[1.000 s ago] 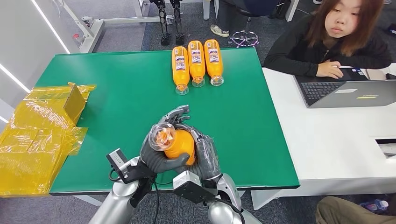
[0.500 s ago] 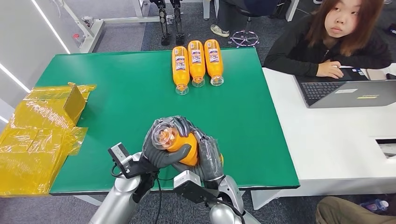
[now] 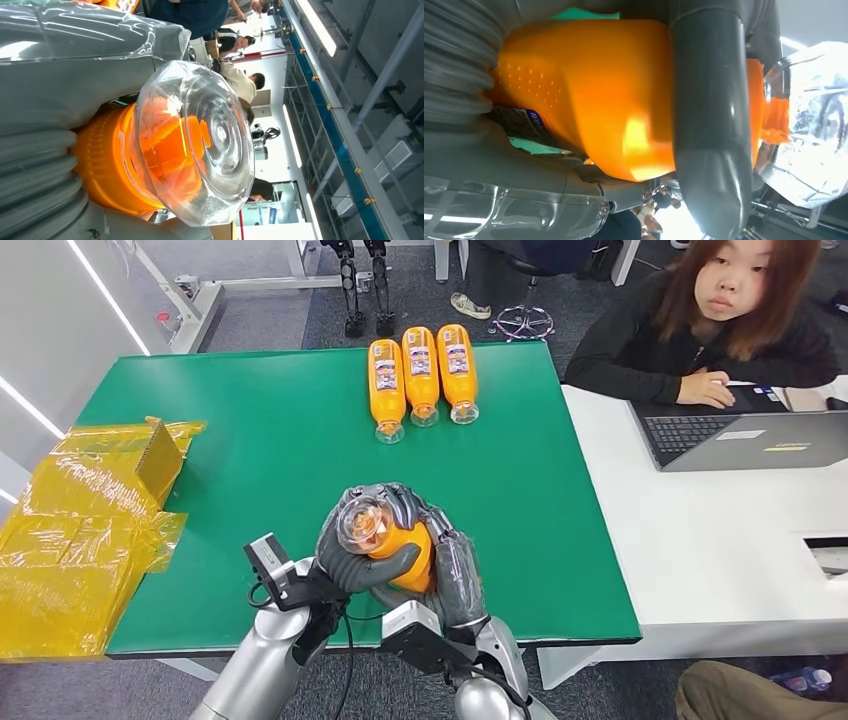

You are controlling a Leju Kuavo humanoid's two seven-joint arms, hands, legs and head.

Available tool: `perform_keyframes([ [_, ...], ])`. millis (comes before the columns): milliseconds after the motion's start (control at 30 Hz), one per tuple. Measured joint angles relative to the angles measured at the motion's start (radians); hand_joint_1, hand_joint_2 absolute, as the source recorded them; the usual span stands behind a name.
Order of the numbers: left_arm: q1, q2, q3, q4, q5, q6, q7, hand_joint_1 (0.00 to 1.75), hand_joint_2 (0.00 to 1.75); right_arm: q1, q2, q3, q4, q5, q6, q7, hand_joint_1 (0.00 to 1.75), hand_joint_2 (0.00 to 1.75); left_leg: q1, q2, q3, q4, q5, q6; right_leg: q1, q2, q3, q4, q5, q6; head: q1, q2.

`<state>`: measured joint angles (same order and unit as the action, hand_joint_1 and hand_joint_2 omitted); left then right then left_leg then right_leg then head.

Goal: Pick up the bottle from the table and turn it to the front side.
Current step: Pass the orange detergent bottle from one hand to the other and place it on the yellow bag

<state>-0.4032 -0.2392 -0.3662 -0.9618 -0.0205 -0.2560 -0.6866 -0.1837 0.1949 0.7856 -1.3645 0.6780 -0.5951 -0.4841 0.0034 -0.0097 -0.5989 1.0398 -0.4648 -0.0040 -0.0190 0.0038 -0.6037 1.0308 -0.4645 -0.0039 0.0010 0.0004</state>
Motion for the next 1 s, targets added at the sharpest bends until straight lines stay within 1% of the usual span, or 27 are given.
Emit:
perform_keyframes([
  [333,-0.007,0.000,0.000,0.009,0.002,0.006,-0.006,1.75,1.75,0.000,0.016,-0.011,0.013,-0.023,-0.035,-0.037,0.00,1.75,0.000,0.000,0.000,0.000,0.000,0.000,0.000,0.000,0.000,0.000,0.000,0.000,0.000,0.000],
  [733,-0.007,0.001,0.006,0.017,0.004,0.023,-0.016,1.75,1.75,-0.016,0.032,-0.009,0.044,-0.038,-0.034,-0.043,0.00,1.75,0.000,0.000,0.000,0.000,0.000,0.000,0.000,0.000,0.000,0.000,0.000,0.000,0.000,0.000],
  [1000,-0.003,0.003,0.015,0.018,0.000,0.033,-0.017,1.75,1.75,-0.025,0.042,-0.007,0.064,-0.062,-0.064,-0.058,0.00,1.75,0.000,-0.001,-0.001,0.000,0.000,0.000,0.000,0.000,0.000,0.000,0.000,0.000,0.000,0.000],
])
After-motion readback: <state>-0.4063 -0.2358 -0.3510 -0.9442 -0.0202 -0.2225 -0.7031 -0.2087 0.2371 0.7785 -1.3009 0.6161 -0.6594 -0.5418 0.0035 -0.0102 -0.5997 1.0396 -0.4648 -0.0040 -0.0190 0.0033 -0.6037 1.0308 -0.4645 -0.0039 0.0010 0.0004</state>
